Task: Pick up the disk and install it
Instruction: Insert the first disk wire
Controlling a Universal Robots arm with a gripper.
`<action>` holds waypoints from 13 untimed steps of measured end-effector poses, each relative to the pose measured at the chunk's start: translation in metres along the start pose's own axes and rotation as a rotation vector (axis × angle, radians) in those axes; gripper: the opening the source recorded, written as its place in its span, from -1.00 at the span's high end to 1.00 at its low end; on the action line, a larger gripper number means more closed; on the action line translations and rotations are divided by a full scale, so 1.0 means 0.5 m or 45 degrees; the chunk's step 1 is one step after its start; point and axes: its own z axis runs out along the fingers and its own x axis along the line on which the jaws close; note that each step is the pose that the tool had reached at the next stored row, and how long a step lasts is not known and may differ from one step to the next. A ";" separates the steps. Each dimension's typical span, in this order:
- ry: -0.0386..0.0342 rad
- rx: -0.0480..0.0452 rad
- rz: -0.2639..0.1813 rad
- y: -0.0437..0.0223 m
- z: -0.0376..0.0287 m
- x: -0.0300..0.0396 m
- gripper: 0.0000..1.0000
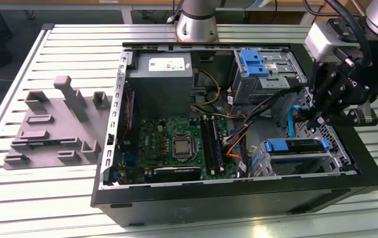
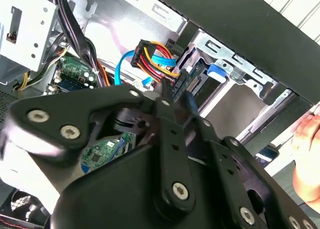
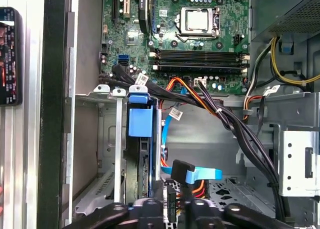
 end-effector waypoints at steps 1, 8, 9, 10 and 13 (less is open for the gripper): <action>-0.0001 0.000 0.000 0.000 0.000 0.000 0.56; -0.0004 0.005 0.000 0.006 0.001 0.002 0.67; -0.0005 0.008 0.000 0.009 0.001 0.003 0.67; -0.0006 0.012 0.000 0.012 0.001 0.005 0.67; -0.0003 0.017 0.001 0.015 0.003 0.005 0.67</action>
